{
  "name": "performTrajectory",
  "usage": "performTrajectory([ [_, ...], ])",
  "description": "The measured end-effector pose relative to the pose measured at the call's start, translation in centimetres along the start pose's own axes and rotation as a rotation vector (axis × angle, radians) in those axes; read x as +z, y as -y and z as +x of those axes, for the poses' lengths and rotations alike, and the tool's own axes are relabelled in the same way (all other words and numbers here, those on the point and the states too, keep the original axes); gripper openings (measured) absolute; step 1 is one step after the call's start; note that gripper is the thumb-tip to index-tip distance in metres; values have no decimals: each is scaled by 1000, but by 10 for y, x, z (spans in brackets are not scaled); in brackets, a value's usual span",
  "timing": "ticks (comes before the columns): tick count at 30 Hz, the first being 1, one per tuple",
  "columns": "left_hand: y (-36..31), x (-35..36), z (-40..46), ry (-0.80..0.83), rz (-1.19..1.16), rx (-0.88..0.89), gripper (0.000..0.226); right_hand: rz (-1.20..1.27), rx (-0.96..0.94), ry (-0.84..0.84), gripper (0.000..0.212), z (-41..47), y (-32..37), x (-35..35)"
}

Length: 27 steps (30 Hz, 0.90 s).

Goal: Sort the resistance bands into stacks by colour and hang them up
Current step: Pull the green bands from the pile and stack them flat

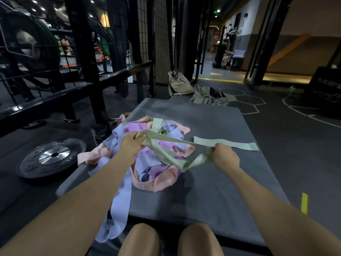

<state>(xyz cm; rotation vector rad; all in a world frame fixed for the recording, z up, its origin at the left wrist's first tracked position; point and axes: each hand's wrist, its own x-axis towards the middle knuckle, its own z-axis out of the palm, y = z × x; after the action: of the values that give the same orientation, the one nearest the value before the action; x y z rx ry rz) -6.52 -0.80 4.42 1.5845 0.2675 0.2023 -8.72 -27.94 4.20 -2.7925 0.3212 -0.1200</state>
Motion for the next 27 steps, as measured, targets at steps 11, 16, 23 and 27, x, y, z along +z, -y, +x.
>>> performTrajectory([
  [11,5,-1,7,7,-50,-109,21,498,-128,150,6,3,-17,-1],
  [16,9,2,1,110,91,-29,20,52,-99,-134,14,2,-20,3],
  [23,9,-12,0,233,421,-3,24,497,-55,18,21,5,-24,3],
  [27,6,-14,-3,253,565,100,20,538,-71,75,17,0,-27,4],
])
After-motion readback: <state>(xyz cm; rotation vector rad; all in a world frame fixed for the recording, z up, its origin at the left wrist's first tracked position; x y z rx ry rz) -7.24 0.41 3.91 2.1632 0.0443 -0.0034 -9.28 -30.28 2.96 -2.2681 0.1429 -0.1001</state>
